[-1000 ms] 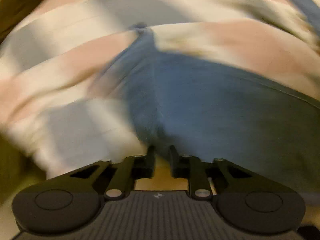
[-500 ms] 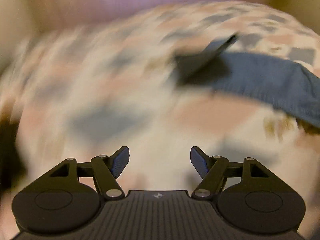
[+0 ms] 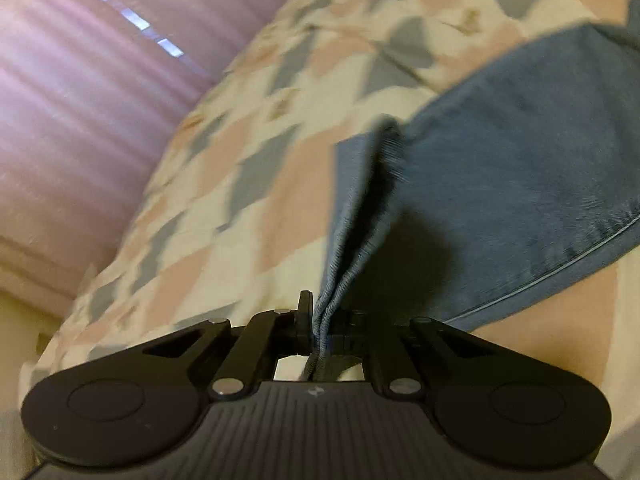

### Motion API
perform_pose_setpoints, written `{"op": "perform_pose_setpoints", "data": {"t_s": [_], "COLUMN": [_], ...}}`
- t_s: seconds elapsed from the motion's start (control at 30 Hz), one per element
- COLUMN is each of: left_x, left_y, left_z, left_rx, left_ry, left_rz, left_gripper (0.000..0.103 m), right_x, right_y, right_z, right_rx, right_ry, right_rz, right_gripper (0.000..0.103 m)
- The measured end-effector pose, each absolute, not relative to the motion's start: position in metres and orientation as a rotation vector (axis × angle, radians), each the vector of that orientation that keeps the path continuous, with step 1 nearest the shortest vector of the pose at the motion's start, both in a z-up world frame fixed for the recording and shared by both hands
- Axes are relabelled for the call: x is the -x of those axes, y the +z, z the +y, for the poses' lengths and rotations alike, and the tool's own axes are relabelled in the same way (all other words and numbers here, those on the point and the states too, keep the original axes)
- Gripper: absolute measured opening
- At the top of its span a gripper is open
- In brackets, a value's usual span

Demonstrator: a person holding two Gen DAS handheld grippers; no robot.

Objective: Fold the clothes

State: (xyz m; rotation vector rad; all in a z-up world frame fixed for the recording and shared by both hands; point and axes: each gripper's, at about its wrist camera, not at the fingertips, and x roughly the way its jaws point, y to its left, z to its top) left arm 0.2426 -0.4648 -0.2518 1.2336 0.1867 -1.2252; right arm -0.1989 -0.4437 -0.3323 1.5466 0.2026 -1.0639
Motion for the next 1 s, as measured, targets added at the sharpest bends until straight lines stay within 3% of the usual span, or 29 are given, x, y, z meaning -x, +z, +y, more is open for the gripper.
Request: {"op": "perform_pose_setpoints", "data": {"t_s": [0.2, 0.33, 0.47, 0.57, 0.63, 0.73, 0.8, 1.0], "left_x": [-0.304, -0.339, -0.349, -0.377, -0.385, -0.379, -0.374, -0.373], "left_y": [-0.137, -0.095, -0.16, -0.235, -0.259, -0.261, -0.257, -0.27], "left_z": [-0.397, -0.351, -0.312, -0.273, -0.249, -0.228, -0.228, -0.283], "left_rx": [-1.103, -0.956, -0.99, -0.961, -0.907, -0.855, -0.825, -0.741], "left_ry": [-1.093, -1.07, -0.972, -0.79, -0.682, -0.664, -0.723, -0.977], "left_rz": [0.392, 0.656, 0.782, 1.034, 1.107, 1.076, 1.034, 0.946], "left_gripper": [0.008, 0.009, 0.028, 0.029, 0.03, 0.036, 0.047, 0.046], "right_x": [0.2, 0.195, 0.188, 0.185, 0.185, 0.184, 0.183, 0.169], "right_y": [-0.322, -0.307, -0.3, -0.295, -0.289, -0.285, -0.287, -0.285], "right_z": [-0.447, -0.439, -0.425, -0.412, -0.404, -0.396, -0.393, -0.394], "right_rx": [-1.533, -1.49, -1.482, -1.469, -1.43, -1.362, -1.354, -1.409], "right_ry": [-1.027, -0.96, -0.881, -0.835, -0.826, -0.838, -0.845, -0.822], "right_rz": [0.266, 0.343, 0.431, 0.481, 0.517, 0.583, 0.609, 0.561], "right_gripper": [0.086, 0.087, 0.087, 0.087, 0.087, 0.087, 0.087, 0.087]}}
